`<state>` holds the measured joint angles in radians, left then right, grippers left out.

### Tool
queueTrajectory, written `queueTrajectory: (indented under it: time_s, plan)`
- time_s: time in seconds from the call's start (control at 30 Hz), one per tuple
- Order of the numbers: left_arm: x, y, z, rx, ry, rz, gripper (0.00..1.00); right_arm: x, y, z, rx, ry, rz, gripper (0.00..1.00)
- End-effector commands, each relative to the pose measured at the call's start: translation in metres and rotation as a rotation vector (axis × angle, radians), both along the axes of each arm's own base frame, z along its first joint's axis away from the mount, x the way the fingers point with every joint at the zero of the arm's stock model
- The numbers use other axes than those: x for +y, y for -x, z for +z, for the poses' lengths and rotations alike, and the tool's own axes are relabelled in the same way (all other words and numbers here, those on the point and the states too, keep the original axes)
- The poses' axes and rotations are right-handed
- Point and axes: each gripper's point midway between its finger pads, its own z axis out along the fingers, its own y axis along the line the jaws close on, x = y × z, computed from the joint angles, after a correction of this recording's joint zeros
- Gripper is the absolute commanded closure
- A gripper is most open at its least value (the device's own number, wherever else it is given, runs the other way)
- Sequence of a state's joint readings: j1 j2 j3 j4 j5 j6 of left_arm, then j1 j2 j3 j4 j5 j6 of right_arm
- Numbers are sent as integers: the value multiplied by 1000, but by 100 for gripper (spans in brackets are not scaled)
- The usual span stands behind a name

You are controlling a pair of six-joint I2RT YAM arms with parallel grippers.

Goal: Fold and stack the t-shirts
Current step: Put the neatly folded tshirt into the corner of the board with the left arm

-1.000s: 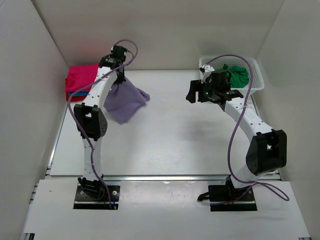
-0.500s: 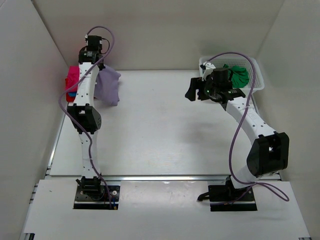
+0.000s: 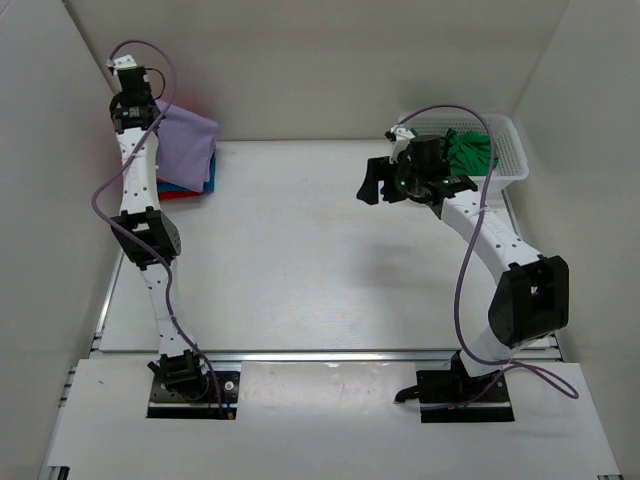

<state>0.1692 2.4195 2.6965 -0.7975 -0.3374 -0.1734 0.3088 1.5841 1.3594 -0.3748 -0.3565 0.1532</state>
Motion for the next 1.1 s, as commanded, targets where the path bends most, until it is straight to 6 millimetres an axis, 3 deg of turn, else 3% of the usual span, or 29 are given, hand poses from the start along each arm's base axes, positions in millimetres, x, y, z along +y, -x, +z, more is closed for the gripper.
queueTrajectory:
  time_s: [0.0,0.13,0.27,0.47,0.67,0.8,0.83,0.9,0.93,0.97,1.0,1.03,1.07]
  plan:
    - [27,-14,27,-166,44,30,100,11,-8,18,-34,-11,2,31]
    - [37,-24,6,-161,56,23,100,20,-9,15,-14,-1,2,30]
    - [46,-32,-35,-99,65,39,96,23,-10,19,-10,4,-3,31]
    - [62,-28,-99,-2,131,125,99,26,-14,25,-19,38,-23,30]
    - [95,-17,-117,-20,198,244,100,19,-13,27,-14,70,-56,30]
    - [106,-14,-122,-20,208,256,98,16,-9,26,-3,91,-69,30]
    - [104,-15,-123,-22,224,242,82,15,-9,25,-5,97,-69,30]
    - [109,-12,-130,-12,230,254,71,17,-6,25,0,104,-66,30]
    - [107,-13,-128,-14,242,244,56,15,-8,26,-1,102,-68,28]
    - [107,-13,-120,-32,252,230,40,14,-10,27,3,101,-75,11]
    - [101,-17,-109,-60,259,216,33,7,-12,32,-10,107,-89,1]
    - [94,-21,-101,-74,261,188,26,8,-12,35,-16,104,-93,1]
    - [92,-22,-77,-115,245,172,23,0,-14,37,-25,121,-118,1]
